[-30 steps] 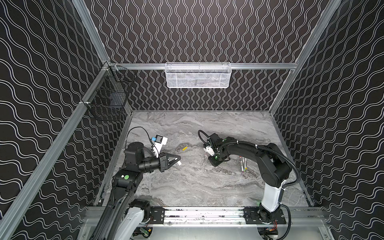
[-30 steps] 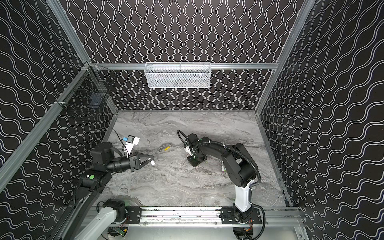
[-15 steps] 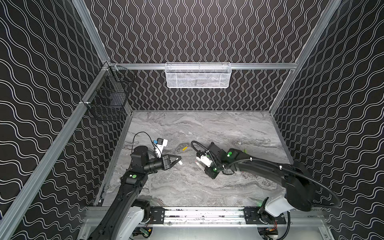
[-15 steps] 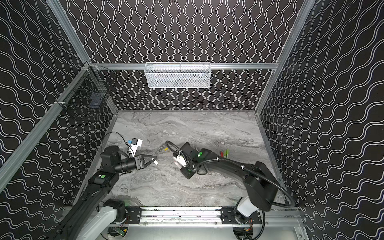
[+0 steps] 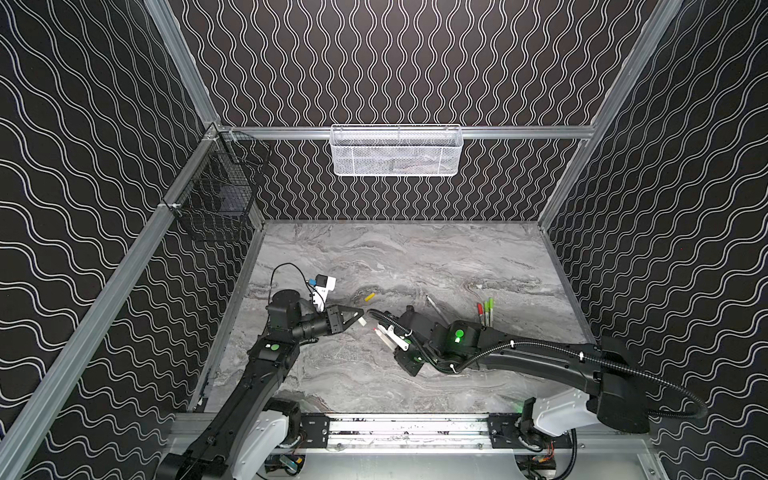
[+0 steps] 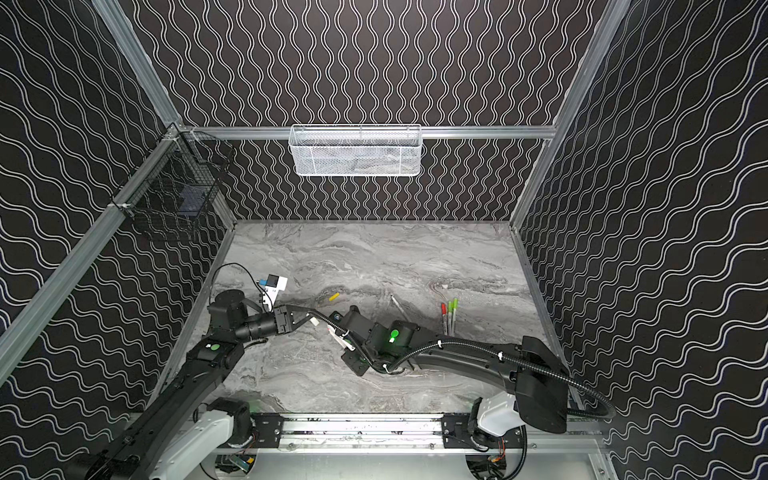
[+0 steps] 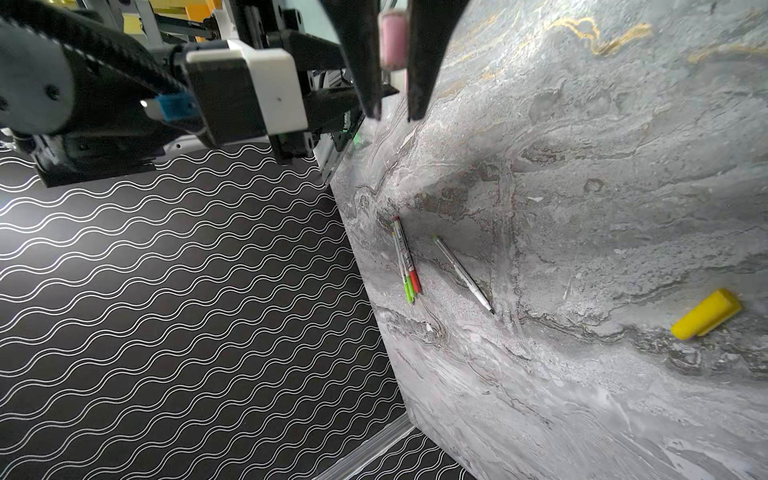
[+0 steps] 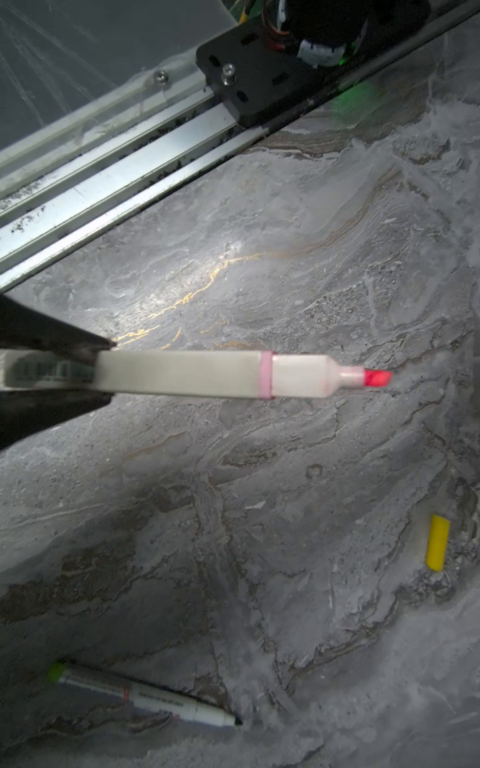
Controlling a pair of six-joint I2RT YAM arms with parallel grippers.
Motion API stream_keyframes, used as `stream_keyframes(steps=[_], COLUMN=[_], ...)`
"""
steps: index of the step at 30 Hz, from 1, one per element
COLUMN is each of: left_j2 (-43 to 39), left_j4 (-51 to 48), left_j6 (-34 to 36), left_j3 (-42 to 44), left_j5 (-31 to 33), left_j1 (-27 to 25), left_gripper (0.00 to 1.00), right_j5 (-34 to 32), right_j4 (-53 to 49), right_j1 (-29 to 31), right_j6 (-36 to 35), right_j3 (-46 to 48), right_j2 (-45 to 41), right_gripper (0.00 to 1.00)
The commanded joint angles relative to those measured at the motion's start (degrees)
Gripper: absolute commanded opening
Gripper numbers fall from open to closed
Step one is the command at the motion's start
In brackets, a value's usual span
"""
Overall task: Insert the pens into the pen caps
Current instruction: 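Lift the highlighter tip-up with the right gripper toward the held cap, then push the highlighter tip up into the pink-topped cap held by the left gripper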
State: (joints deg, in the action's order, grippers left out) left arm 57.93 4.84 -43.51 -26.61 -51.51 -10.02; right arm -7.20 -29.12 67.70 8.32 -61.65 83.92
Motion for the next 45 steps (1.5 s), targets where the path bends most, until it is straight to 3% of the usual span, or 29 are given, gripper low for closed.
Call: stream_keyframes(steps=[1, 45], left_j2=[0.0, -1.5], left_j4=[1.9, 0.0], left_j6=[-0.1, 0.2], left_j3=[-0.2, -0.1], left_j5=[-0.4, -0.8], left_j1=[0.2, 3.8], left_gripper=[0.0, 0.0], right_j5=[-2.6, -3.3], right_j4=[2.6, 3.3], right_j1=[0.2, 2.0], right_j6=[1.1, -1.9], right_j3=[-1.2, -6.9], right_j2=[0.4, 4.5], right_gripper=[0.11, 0.1])
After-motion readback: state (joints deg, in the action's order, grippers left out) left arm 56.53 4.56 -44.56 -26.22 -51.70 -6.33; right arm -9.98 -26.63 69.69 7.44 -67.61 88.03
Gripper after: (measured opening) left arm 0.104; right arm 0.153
